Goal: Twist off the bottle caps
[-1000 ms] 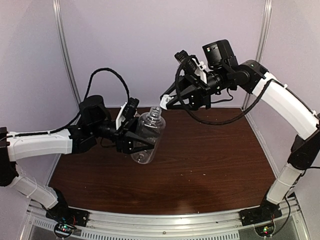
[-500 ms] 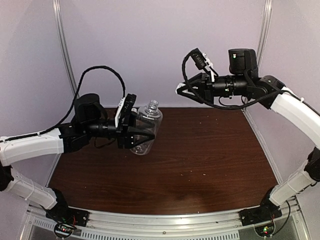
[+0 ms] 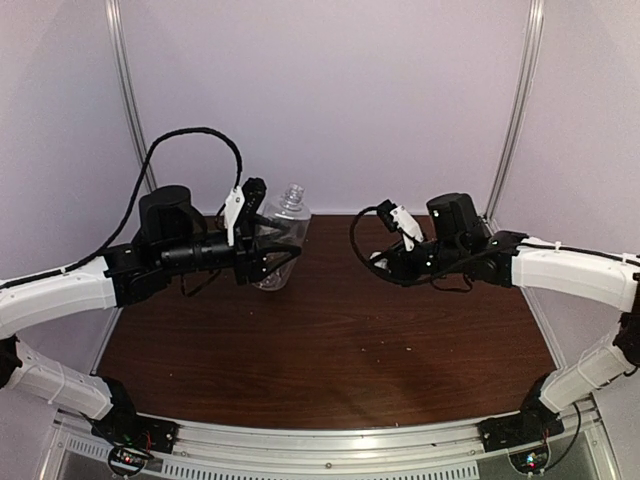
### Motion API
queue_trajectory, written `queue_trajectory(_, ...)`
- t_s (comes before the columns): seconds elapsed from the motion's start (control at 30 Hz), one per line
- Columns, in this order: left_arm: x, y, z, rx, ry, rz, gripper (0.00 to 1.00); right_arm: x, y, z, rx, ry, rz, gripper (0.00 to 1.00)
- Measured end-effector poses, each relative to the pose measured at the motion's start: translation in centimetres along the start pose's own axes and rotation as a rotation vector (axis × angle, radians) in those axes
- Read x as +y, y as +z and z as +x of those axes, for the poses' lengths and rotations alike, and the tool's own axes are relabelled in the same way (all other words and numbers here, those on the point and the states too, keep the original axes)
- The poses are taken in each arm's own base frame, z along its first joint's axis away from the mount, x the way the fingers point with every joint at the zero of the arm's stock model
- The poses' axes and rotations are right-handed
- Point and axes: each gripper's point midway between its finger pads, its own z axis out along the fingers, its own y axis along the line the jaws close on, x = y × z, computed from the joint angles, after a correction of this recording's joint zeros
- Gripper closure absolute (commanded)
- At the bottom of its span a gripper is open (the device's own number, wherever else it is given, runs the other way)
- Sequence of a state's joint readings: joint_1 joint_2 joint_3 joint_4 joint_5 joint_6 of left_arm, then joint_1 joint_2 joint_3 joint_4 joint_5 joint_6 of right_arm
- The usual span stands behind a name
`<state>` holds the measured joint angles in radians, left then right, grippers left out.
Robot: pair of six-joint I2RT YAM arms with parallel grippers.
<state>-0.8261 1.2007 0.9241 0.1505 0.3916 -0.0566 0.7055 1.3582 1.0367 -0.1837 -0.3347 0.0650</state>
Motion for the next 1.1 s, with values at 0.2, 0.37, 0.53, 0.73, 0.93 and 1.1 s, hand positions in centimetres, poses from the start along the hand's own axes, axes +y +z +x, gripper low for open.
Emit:
queue_trajectory(0.2,0.4,0.0,0.1,0.004,-0.001,-0.025,0.69,-3.1,4.6,5.2,0.124,0.051,0.106,0.89)
queue_trajectory(0.37,0.6,0.0,0.1,0.005,-0.001,-0.033,0.68,-6.0,7.8,9.2,0.216,0.095,0.171,0.88)
queue_trajectory(0.53,0.6,0.0,0.1,0.005,-0.001,-0.037,0.67,-8.8,9.2,12.2,0.276,0.155,0.217,0.87)
queue_trajectory(0.73,0.6,0.0,0.1,0.006,-0.001,-0.037,0.67,-9.7,9.8,13.3,0.289,0.179,0.229,0.83)
queue_trajectory(0.93,0.6,0.0,0.1,0.006,-0.001,-0.037,0.66,-9.9,10.0,14.0,0.297,0.184,0.233,0.79)
queue_trajectory(1.1,0.6,0.0,0.1,0.005,-0.001,-0.037,0.66,-10.2,9.8,15.3,0.315,0.192,0.239,0.75)
